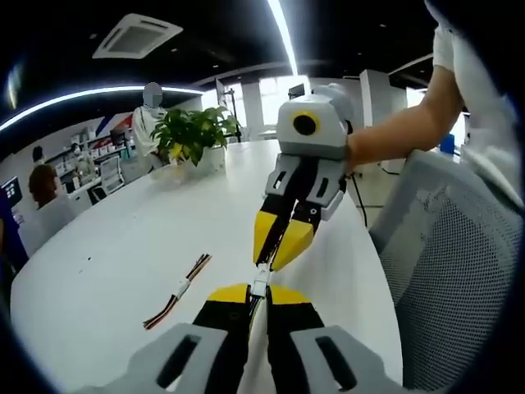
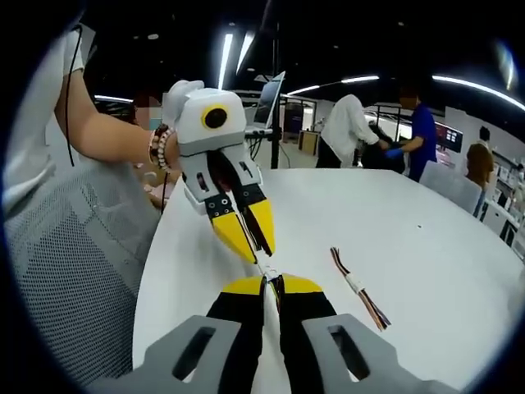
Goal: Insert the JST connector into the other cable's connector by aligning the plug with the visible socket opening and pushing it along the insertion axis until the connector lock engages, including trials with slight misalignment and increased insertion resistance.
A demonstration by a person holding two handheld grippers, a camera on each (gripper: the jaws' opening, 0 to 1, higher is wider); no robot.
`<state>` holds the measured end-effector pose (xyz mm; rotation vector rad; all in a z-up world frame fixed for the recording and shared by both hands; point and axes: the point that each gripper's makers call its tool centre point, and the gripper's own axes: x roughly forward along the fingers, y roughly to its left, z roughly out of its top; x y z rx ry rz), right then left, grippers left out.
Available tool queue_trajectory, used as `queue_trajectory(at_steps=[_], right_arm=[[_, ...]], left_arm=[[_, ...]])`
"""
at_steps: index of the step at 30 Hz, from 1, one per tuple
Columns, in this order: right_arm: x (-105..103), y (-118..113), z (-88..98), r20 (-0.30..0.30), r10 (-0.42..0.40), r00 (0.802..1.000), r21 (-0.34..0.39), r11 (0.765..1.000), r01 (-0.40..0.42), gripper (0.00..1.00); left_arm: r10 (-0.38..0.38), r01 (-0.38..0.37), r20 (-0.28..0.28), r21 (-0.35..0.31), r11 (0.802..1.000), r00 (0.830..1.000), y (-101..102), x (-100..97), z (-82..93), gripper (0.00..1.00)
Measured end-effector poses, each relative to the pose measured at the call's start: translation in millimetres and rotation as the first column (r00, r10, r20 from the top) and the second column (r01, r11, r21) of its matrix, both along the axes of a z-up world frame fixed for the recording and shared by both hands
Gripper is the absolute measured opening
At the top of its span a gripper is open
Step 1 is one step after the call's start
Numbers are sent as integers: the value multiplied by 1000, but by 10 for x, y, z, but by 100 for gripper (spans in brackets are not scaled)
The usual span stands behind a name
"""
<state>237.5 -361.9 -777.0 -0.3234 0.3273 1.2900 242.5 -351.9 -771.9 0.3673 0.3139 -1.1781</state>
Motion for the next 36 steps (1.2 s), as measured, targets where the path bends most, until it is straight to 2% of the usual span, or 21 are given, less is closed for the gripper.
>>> queue_trajectory(at_steps=[5, 6, 7, 10, 16, 36], right_arm=[[-29, 6, -25, -17, 5, 1000, 4, 1000, -5, 2], [-42, 19, -24, -22, 7, 1000, 10, 1000, -7, 2], [-51, 20, -40, -15, 13, 1000, -2, 1000, -13, 2], [-52, 21, -85, -16, 14, 1000, -20, 1000, -14, 2], [-55, 7, -71, -31, 6, 1000, -1, 1000, -6, 2], [-88, 7, -109, -45, 10, 999, -8, 1000, -10, 2]], left_arm=[[-15, 15, -5, 6, 1000, 1000, -4, -34, -26, 0], [-42, 42, -25, -7, 999, 999, -31, -89, -29, 0], [-31, 31, -8, 10, 999, 999, -8, -68, -48, 0], [-37, 37, -10, 27, 999, 999, -17, -73, -93, 0], [-40, 40, -15, 15, 999, 999, -19, -77, -74, 0], [-48, 48, -39, 10, 999, 998, -35, -101, -116, 0]])
